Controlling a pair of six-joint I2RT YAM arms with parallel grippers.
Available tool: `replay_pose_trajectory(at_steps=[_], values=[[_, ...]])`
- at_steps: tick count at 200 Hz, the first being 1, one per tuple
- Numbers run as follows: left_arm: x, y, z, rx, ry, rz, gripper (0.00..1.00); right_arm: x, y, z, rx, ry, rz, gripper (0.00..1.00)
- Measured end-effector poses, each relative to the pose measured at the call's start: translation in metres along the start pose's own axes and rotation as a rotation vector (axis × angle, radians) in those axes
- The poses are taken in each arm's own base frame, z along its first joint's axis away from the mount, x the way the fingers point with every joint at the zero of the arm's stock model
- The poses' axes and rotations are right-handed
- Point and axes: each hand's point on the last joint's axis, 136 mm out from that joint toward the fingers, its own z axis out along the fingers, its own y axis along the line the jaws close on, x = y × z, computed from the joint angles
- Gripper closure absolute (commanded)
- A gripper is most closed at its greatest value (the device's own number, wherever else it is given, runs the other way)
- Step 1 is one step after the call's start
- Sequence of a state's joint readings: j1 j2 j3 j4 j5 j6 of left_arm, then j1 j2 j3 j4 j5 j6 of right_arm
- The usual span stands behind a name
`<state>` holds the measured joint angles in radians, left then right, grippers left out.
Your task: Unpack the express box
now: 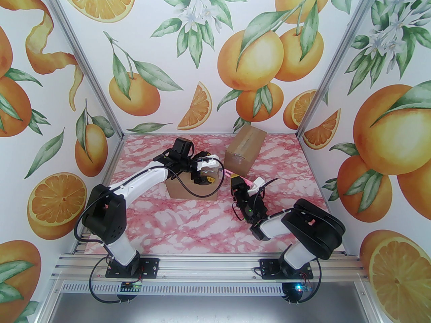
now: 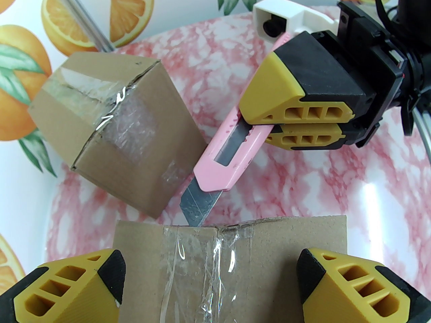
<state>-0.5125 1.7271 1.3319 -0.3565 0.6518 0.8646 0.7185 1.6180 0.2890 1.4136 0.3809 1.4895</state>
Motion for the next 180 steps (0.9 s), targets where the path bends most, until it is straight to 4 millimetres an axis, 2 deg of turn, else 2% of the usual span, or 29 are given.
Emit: replay_pose_trajectory(at_steps=[108,180], values=[[0.008,0.007,-0.005,-0.012,0.001,-0.063,0.13,0.004,0.001,0.002,-0.005,0.059,0.020,1.00],[0.014,0.019,-0.008,-0.049,-0.004,-0.099,0.14,0.012,0.000,0.004,0.002,0.121,0.026,1.00]])
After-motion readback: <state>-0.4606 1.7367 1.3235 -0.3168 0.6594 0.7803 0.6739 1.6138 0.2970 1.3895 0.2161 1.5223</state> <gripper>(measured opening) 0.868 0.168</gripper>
